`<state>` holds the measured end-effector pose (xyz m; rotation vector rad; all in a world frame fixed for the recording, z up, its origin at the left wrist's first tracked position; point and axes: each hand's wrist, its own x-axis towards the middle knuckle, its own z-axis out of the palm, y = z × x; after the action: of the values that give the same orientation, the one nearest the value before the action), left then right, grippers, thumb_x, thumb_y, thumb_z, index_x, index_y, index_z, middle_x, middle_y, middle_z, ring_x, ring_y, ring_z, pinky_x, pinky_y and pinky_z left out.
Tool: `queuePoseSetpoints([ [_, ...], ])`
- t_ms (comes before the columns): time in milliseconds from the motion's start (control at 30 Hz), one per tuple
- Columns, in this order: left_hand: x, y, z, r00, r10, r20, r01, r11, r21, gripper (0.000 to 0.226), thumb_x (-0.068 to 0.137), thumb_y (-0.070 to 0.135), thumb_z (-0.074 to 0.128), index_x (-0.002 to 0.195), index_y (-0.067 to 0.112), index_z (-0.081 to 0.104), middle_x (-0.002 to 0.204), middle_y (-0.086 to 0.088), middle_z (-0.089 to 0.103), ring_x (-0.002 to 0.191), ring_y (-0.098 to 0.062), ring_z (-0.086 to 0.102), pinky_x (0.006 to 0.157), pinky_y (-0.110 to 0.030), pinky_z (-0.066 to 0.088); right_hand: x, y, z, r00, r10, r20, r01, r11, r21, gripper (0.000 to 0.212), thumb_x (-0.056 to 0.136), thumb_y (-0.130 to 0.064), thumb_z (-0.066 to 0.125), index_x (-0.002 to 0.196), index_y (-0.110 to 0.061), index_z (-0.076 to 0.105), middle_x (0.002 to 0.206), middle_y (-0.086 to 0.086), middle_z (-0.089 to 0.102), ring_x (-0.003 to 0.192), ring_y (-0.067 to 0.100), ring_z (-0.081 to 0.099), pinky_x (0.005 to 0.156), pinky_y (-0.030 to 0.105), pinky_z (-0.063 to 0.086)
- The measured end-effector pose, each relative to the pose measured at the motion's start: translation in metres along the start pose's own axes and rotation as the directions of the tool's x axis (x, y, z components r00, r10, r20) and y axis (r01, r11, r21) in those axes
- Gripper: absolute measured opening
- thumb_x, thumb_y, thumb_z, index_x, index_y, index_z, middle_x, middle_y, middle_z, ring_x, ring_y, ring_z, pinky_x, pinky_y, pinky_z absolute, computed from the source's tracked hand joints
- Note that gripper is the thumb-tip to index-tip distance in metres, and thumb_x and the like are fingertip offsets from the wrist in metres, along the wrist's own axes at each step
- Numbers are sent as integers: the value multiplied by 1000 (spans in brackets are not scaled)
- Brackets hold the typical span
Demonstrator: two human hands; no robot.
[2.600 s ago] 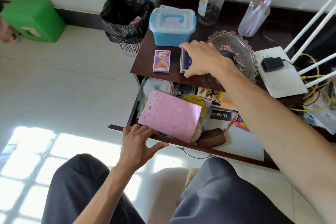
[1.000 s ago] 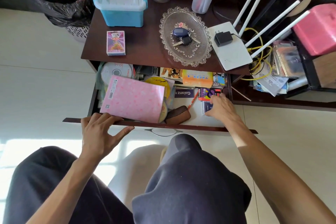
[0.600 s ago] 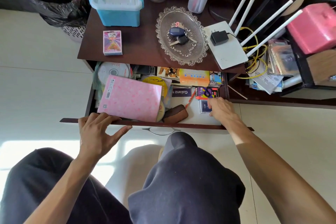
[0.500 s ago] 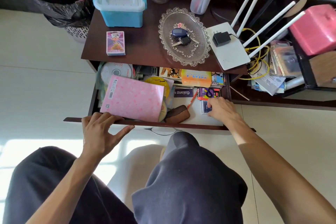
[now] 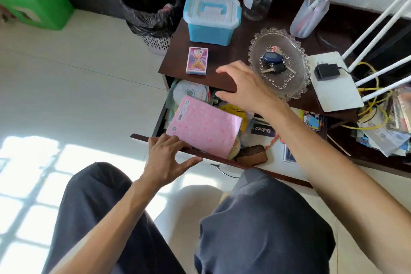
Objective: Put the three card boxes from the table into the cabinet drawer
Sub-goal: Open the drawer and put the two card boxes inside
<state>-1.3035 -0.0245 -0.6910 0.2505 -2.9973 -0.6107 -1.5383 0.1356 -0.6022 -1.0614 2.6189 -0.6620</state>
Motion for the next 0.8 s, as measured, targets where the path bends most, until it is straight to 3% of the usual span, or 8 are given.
queuePoseSetpoints([
  [100, 0, 0, 0, 1000, -4, -1, 4, 1000, -22, 56, 76, 83, 48, 97, 37, 72, 104, 20, 67, 95, -7, 47, 85, -33, 29, 52, -15, 2, 996, -38, 78, 45, 995, -90, 81, 82, -42, 77, 152, -24, 41, 150, 3, 42, 137, 25, 39, 113, 42, 38],
  [200, 1, -1, 1, 1000, -15, -10, 15, 999, -39, 56, 75, 83, 48, 100, 39, 71, 104, 22, 66, 94, -4, 43, 87, -35, 33, 93, -26, 2, 984, -6, 180, 23, 996, -92, 96, 77, -45, 82, 156, -25, 31, 158, 2, 36, 144, 26, 33, 116, 51, 33],
  [367, 1, -3, 3, 999, -29, -28, 28, 999, -39, 55, 75, 84, 48, 97, 39, 70, 100, 23, 65, 93, 0, 40, 86, -34, 35, 128, -29, 7, 946, 67, 317, -21, 989, -146, 96, 78, -40, 81, 157, -29, 29, 157, 4, 39, 143, 28, 37, 116, 53, 33],
  [600, 0, -3, 2, 999, -18, -39, 16, 999, -46, 54, 75, 83, 50, 97, 38, 70, 101, 23, 65, 94, -4, 46, 86, -30, 30, 119, -29, 9, 971, 59, 231, -35, 994, -104, 86, 73, -36, 85, 148, -26, 45, 136, 8, 51, 127, 30, 48, 107, 46, 41],
  [800, 0, -4, 2, 999, -3, -42, 2, 1000, -23, 54, 76, 82, 49, 93, 37, 71, 99, 21, 66, 94, -8, 49, 85, -30, 27, 44, -27, -8, 985, 95, 144, -104, 993, 54, 83, 69, -46, 80, 143, -41, 43, 126, 3, 47, 119, 23, 46, 92, 38, 44],
])
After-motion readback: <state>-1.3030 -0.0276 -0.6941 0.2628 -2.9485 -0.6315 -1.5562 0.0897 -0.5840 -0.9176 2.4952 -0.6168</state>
